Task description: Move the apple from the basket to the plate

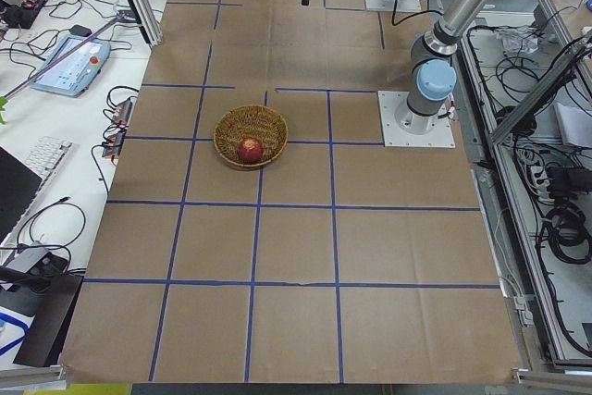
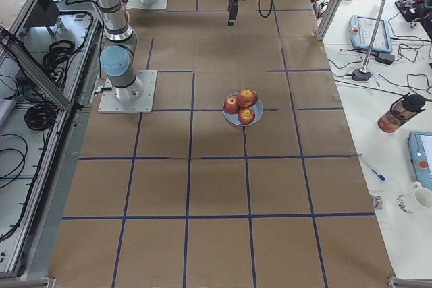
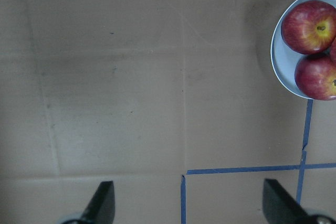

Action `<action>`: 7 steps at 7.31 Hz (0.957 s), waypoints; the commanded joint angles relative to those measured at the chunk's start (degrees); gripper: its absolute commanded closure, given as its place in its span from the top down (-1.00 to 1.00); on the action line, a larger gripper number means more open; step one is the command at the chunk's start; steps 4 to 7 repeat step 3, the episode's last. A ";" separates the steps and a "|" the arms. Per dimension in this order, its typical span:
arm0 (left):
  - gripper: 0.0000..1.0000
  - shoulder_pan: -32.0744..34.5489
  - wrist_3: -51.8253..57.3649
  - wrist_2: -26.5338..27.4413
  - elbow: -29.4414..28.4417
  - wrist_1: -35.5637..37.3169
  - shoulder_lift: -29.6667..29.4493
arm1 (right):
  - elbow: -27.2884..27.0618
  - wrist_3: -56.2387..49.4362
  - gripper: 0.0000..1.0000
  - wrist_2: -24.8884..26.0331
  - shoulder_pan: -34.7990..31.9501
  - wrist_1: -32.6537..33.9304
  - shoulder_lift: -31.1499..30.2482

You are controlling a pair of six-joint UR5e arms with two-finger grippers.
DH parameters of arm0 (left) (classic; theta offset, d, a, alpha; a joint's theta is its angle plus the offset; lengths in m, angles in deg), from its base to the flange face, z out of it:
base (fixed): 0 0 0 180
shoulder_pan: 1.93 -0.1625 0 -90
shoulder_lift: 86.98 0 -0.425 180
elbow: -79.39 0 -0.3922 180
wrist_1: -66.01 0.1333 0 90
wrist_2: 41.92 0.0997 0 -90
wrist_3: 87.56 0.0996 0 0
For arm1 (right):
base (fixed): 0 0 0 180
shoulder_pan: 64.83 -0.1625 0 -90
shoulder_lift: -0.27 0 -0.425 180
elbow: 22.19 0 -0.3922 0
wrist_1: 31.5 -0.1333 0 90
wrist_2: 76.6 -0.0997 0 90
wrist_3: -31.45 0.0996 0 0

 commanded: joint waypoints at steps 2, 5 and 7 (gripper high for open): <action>0.98 0.00 0.09 0.07 0.00 0.00 0.00 | -0.22 -0.12 1.00 0.26 0.02 1.42 0.04; 0.98 0.00 0.09 0.07 0.00 0.00 0.00 | -0.13 -0.12 1.00 0.35 0.02 1.51 0.04; 0.98 0.00 0.09 0.07 0.00 0.00 0.00 | -0.13 -0.12 1.00 0.35 0.02 1.51 0.04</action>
